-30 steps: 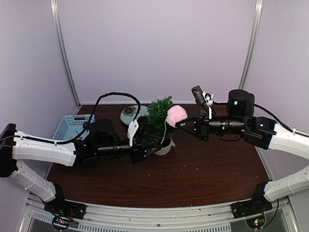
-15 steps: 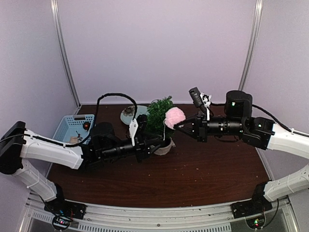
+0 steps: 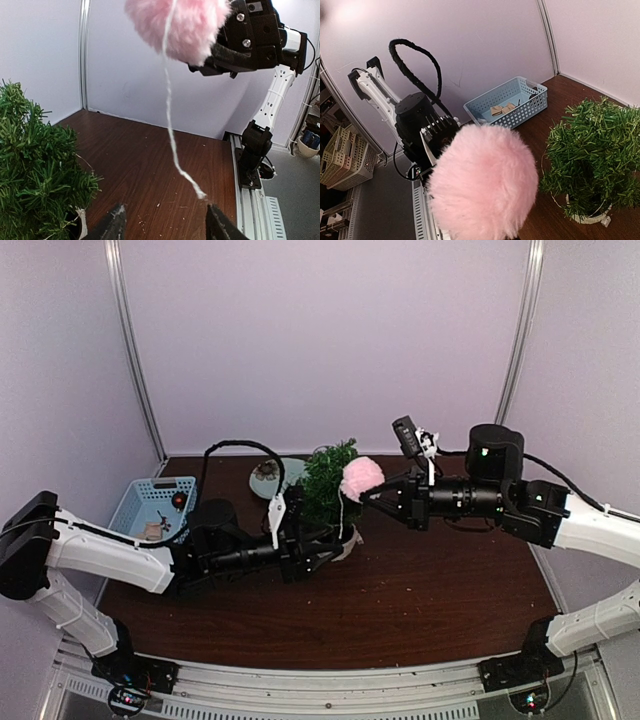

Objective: Decorate the small christmas tree

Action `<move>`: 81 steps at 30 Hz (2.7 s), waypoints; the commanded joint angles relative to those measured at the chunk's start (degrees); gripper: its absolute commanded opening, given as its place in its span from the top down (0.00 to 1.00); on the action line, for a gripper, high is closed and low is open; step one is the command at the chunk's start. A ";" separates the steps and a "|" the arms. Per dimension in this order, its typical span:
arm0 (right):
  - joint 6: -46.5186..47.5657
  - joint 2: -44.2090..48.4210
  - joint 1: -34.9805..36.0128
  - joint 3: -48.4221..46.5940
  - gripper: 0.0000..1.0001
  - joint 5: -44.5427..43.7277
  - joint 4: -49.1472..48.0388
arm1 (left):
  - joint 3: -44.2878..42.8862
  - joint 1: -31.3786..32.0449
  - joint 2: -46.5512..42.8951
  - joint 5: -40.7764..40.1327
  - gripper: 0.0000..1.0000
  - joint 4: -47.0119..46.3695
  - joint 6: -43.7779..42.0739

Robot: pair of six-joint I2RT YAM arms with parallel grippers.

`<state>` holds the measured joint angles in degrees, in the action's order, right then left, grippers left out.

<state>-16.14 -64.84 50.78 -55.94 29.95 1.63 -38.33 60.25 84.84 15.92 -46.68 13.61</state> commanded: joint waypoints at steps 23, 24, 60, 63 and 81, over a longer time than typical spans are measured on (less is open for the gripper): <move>0.41 -1.17 0.46 -2.28 1.00 -0.31 -1.45 | 1.17 1.08 0.65 -6.77 0.85 -10.26 2.19; 0.49 -1.17 0.46 -2.29 1.00 -0.38 -1.45 | 1.23 1.05 0.63 -6.97 0.92 -10.39 2.42; 8.93 -23.20 11.31 -27.92 1.00 -42.06 20.78 | -1.55 -12.86 -17.80 -30.63 1.00 27.82 4.61; 10.32 -26.18 13.11 -31.35 1.00 -47.58 23.32 | -3.26 -14.40 -15.43 -29.75 1.00 28.17 4.72; 12.09 -23.67 15.01 -31.63 1.00 -45.87 20.12 | 10.50 -16.06 -20.60 -6.47 0.61 6.79 -2.42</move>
<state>-4.47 -91.44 65.63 -88.47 -17.26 23.97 -31.79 44.31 67.22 1.34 -29.91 13.69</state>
